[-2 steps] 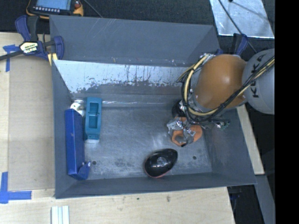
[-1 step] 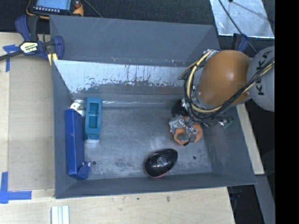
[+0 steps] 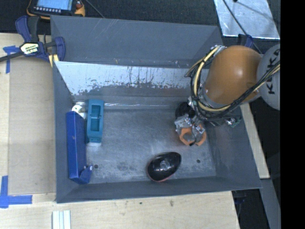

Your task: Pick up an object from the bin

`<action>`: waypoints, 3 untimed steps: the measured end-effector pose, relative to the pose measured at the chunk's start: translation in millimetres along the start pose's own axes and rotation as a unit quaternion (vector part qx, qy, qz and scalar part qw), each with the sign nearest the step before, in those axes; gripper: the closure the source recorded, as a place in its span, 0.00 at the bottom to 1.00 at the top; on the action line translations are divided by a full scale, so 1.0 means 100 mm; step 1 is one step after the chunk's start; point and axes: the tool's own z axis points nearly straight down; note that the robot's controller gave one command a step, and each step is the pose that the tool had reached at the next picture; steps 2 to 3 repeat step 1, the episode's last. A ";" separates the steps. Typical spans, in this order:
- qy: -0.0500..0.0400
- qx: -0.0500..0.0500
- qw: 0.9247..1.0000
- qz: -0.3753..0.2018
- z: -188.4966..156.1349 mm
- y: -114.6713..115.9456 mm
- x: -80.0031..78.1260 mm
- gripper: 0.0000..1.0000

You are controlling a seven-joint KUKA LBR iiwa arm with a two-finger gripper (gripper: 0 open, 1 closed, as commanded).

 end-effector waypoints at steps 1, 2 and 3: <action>-0.002 0.003 1.000 0.001 -0.16 -0.01 -0.01 1.00; -0.002 0.003 1.000 0.001 -0.16 -0.01 -0.01 1.00; -0.002 0.003 1.000 0.001 -0.16 -0.01 -0.01 1.00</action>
Offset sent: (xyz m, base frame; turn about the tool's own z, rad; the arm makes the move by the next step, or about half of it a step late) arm 0.0002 -0.0001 0.0550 0.0000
